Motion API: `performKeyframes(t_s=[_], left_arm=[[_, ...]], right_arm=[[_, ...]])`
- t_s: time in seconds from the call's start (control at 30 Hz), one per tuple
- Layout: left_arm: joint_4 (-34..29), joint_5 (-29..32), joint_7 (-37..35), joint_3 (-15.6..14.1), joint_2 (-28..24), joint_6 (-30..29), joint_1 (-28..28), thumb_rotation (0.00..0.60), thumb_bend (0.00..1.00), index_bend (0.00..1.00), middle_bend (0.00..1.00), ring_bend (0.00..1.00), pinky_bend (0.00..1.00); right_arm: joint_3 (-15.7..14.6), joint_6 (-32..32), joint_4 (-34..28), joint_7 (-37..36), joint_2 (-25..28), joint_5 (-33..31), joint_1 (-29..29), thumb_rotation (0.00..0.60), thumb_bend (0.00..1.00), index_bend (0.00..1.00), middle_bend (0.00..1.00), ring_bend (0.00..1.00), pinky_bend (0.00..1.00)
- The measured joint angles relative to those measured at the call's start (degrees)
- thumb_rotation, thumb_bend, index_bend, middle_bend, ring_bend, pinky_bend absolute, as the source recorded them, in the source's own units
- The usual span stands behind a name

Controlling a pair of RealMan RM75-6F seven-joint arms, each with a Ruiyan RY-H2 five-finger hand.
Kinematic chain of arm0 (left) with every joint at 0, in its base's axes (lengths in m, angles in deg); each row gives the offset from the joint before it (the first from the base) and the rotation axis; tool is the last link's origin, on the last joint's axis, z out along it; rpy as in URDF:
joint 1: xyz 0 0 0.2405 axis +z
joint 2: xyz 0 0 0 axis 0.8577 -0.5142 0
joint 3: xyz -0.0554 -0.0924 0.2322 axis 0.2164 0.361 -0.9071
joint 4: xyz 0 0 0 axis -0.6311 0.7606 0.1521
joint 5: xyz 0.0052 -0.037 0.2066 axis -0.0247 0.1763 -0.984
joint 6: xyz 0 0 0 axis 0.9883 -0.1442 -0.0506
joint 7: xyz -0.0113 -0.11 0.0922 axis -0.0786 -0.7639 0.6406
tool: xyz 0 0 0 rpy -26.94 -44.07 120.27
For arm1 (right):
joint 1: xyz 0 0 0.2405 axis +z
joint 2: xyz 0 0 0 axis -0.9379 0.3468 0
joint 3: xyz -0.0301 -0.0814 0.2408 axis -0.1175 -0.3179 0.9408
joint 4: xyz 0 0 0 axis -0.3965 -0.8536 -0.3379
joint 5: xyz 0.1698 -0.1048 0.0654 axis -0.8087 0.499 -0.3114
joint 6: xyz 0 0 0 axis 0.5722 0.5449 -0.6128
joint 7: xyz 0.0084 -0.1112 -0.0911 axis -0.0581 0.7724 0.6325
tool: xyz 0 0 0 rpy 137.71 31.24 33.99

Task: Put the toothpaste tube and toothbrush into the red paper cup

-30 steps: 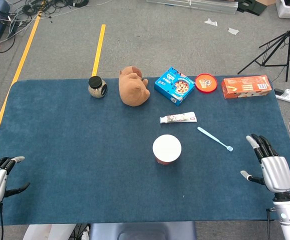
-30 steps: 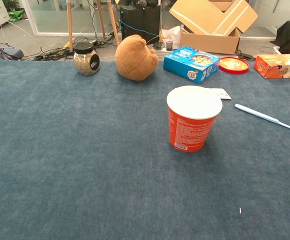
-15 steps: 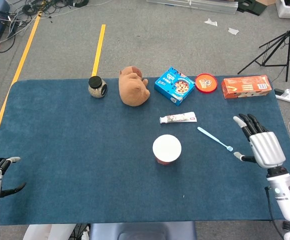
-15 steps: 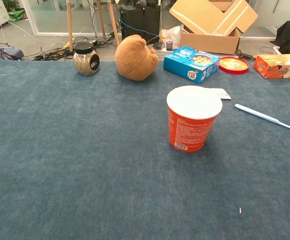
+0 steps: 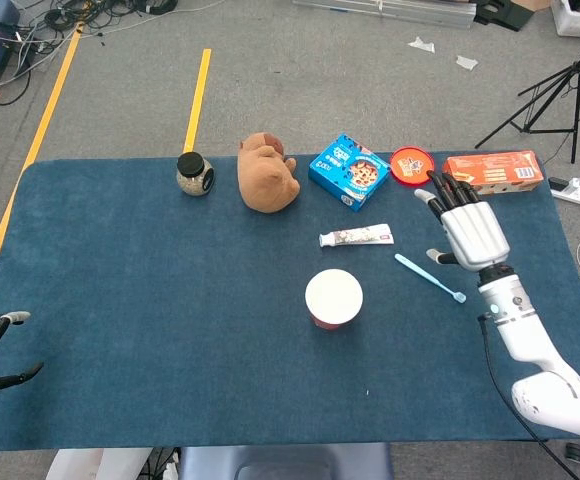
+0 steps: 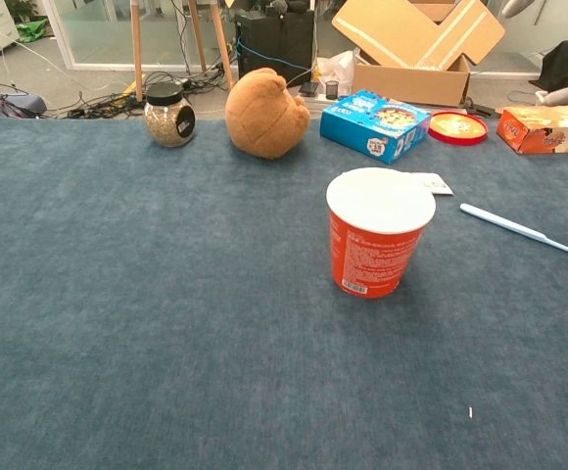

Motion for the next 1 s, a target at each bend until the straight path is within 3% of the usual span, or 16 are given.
performKeyframes(t_s=[0.47, 1.0], left_arm=[[1.2, 1.3, -1.7, 0.5, -0.5, 1.1, -0.1, 0.6, 0.0, 0.28, 0.35, 0.25, 0.3], [2.6, 2.8, -2.3, 0.8, -0.2, 3.4, -0.8, 0.6, 0.0, 0.28, 0.35, 0.25, 0.3]], right_arm=[[1.3, 11.1, 17.6, 0.8, -10.6, -5.9, 11.5, 0.6, 0.02, 0.28, 0.0, 0.0, 0.13], [-1.7, 19.3, 35.7, -5.4, -22.2, -5.4, 19.5, 0.6, 0.02, 0.33, 0.0, 0.0, 0.12]])
